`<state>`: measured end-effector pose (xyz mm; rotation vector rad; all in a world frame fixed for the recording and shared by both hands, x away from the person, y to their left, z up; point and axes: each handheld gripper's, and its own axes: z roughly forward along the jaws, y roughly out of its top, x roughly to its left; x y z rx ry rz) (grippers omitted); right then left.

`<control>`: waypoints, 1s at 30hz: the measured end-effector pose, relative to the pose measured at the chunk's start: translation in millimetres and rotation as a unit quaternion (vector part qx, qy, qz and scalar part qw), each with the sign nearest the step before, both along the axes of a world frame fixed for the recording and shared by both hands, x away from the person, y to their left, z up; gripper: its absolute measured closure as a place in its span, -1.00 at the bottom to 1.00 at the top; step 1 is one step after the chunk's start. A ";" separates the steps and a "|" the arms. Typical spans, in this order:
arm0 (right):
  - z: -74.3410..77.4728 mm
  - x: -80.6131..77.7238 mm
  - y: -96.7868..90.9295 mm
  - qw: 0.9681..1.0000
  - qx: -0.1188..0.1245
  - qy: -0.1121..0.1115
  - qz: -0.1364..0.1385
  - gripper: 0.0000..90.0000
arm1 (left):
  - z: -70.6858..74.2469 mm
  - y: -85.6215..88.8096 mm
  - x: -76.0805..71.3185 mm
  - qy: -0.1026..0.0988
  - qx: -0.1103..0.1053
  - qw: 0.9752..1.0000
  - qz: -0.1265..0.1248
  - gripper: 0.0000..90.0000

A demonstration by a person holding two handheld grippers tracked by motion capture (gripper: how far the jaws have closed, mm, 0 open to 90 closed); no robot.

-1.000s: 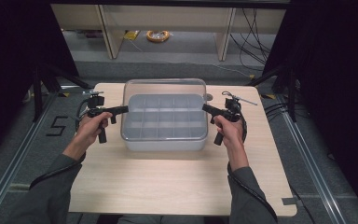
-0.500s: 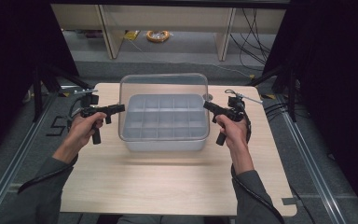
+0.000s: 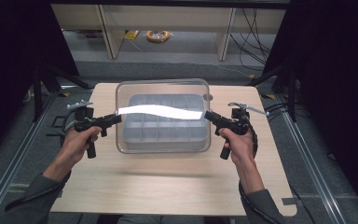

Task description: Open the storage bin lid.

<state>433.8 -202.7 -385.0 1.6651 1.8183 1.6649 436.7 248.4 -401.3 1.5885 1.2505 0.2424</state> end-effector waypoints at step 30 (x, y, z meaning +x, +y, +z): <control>-47.1 -70.9 -11.4 1.000 0.001 0.016 0.004 0.56 | -48.8 0.2 -72.1 0.023 -0.014 0.999 -0.047 0.41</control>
